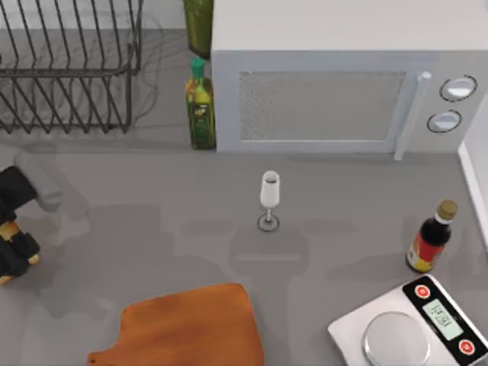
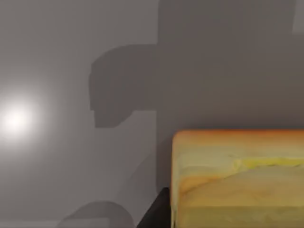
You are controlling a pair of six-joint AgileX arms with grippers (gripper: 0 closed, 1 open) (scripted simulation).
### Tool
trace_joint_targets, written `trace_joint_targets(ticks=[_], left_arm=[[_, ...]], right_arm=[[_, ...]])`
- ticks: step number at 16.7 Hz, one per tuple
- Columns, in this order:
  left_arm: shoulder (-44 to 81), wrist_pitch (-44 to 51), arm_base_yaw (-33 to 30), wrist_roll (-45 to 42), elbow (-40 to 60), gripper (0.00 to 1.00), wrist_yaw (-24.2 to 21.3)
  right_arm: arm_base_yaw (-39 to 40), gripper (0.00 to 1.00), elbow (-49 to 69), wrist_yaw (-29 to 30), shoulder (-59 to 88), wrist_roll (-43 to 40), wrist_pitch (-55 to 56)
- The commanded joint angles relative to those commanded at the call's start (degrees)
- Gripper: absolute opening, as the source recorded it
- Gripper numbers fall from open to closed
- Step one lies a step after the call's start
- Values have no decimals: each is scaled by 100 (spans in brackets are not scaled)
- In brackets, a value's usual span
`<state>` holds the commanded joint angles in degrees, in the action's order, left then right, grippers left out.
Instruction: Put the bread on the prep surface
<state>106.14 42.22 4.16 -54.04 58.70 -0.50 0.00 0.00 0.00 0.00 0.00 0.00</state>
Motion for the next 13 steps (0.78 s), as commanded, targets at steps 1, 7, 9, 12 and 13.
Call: trace_joint_targets(ticks=[1,7,9,12,13], left_arm=[[-20,76,1,-5,65,0,2],[-522,1625,-16,-5,966,0,4],[-713,2053,-15,13,1253,0,3],[-846,2250,-19,32,1403,0,3],[-846,2250,-19,32,1403,0,3]], right_arm=[[0,100,0,0,0,0,0],[0,100,0,0,0,0,0],[0,100,0,0,0,0,0],[0,100,0,0,0,0,0],[0,100,0,0,0,0,0]])
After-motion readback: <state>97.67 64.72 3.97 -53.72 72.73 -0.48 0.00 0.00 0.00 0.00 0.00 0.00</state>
